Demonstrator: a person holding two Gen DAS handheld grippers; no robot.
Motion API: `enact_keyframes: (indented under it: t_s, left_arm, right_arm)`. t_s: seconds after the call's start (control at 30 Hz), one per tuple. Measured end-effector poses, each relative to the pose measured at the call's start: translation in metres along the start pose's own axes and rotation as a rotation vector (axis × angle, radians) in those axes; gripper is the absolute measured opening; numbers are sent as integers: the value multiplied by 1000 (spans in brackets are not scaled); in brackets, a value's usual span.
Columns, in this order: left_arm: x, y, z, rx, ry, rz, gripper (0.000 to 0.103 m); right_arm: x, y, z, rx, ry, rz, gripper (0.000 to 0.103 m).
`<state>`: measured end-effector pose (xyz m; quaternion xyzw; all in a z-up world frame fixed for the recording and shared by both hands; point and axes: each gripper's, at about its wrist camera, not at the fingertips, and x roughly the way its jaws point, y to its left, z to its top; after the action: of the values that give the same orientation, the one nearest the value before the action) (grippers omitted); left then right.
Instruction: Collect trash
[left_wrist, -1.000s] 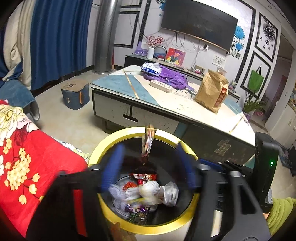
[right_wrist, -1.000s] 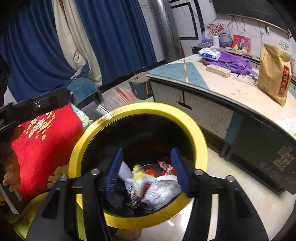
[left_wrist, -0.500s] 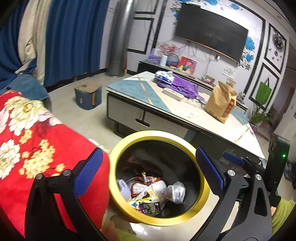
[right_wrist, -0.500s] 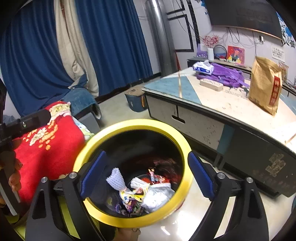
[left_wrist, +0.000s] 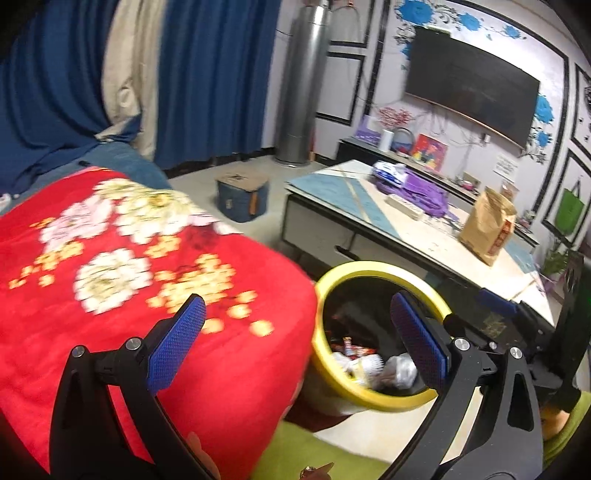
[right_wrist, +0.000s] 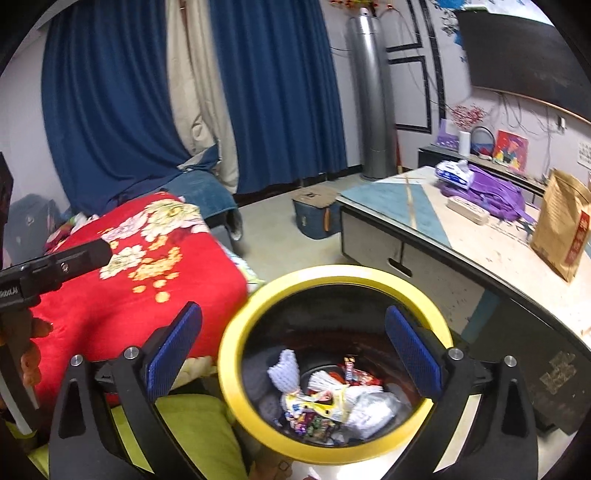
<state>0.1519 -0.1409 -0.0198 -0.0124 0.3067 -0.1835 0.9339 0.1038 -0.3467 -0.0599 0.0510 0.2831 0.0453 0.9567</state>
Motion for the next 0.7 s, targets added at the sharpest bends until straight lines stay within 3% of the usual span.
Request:
enact_keyframes:
  t_s: [0.2, 0.43, 0.57, 0.7]
  left_arm:
    - [-36, 31, -10, -41, -45, 95, 92]
    - [-76, 48, -31, -35, -106, 196, 92]
    - [-98, 52, -45, -23, -194, 254, 92]
    - [-108, 50, -56, -21, -231, 307, 92]
  right_arm:
    - [-1, 31, 6, -28, -21, 37, 97]
    - [-29, 70, 6, -87, -188, 94, 97]
    - [-43, 83, -3, -120, -279, 112, 97]
    - [-46, 90, -9, -132, -284, 121, 97]
